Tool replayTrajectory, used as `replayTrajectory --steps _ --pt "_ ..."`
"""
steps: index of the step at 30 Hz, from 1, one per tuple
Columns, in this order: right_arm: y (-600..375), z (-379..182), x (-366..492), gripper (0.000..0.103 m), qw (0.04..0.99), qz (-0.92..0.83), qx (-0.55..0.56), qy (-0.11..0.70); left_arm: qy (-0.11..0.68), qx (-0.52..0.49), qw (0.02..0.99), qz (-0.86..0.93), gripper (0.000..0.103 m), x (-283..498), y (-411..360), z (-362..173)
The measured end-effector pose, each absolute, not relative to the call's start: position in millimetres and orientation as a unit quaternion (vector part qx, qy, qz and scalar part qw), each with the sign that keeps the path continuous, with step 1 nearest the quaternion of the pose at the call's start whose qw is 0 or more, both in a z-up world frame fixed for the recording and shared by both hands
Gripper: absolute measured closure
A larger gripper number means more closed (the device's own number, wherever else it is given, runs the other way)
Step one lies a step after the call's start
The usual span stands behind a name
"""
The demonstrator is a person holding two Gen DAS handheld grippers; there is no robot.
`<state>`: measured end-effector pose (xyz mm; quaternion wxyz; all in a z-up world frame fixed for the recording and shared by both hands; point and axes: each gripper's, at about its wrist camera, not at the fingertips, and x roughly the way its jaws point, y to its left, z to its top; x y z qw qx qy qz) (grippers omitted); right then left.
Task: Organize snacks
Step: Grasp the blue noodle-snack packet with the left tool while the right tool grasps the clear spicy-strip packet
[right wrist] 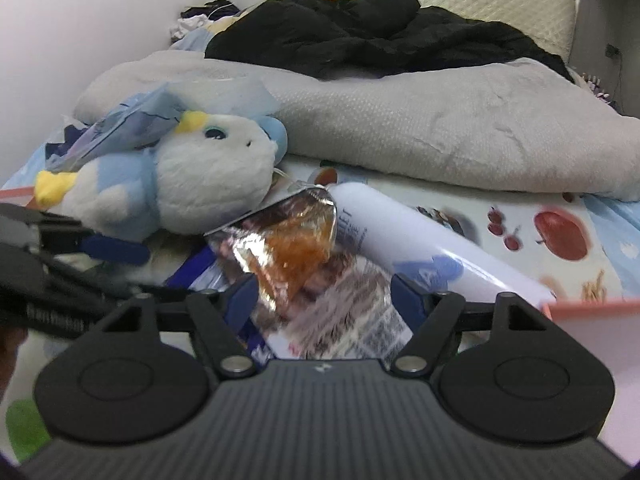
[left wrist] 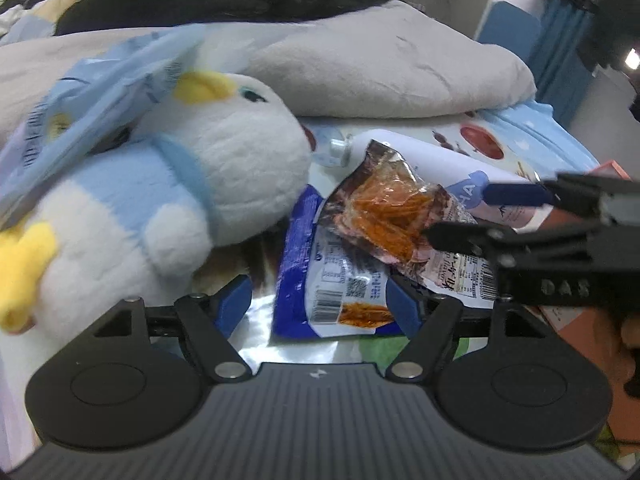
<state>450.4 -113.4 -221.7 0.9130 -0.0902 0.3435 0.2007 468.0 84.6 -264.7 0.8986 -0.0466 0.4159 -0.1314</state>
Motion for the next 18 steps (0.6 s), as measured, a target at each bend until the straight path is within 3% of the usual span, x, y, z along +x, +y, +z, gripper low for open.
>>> replayTrajectory --steps 9,18 --pt "-96 -223 487 0.028 0.884 0.259 -0.133 0.365 0.411 -0.040 0.895 -0.169 0.025 478 69 -280" --pt "-100 -244 514 0.028 0.853 0.292 -0.099 0.422 0.402 -0.007 0.899 -0.173 0.022 481 60 -289"
